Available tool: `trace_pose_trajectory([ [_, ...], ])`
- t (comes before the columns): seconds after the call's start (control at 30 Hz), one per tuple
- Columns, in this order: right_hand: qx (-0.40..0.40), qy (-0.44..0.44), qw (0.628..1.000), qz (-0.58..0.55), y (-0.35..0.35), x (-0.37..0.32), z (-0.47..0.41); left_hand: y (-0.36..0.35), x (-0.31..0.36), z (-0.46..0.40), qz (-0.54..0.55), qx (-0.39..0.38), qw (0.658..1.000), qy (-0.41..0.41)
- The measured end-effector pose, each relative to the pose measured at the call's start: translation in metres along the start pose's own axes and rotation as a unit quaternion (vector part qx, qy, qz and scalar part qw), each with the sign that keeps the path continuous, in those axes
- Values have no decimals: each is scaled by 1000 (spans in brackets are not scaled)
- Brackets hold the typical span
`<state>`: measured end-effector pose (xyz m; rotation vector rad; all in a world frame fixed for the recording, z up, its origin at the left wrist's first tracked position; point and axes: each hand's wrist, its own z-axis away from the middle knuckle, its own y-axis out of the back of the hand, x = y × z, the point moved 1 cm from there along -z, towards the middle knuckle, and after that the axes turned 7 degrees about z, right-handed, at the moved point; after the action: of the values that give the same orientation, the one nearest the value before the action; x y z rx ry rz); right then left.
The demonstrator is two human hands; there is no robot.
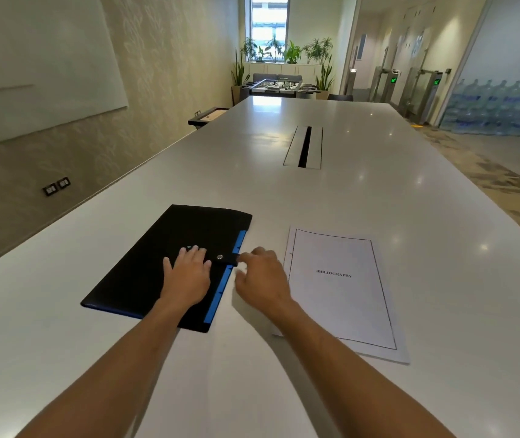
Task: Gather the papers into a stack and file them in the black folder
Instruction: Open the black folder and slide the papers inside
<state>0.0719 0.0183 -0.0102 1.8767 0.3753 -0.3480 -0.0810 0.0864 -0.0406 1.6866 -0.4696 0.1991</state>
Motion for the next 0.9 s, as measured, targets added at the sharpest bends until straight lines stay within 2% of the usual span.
trace_pose_trajectory([
  [0.1,-13,12,1000,17,-21,-13,-5,-2,-1,2,-3,-5,1000,-8],
  [0.53,20,-19,991,130,-43,-27,-50,-9,-9,-2,5,-1,1000,-25],
  [0.9,21,38,984,176,-42,-37,-52,-4,-6,2,57,12,998,-23],
])
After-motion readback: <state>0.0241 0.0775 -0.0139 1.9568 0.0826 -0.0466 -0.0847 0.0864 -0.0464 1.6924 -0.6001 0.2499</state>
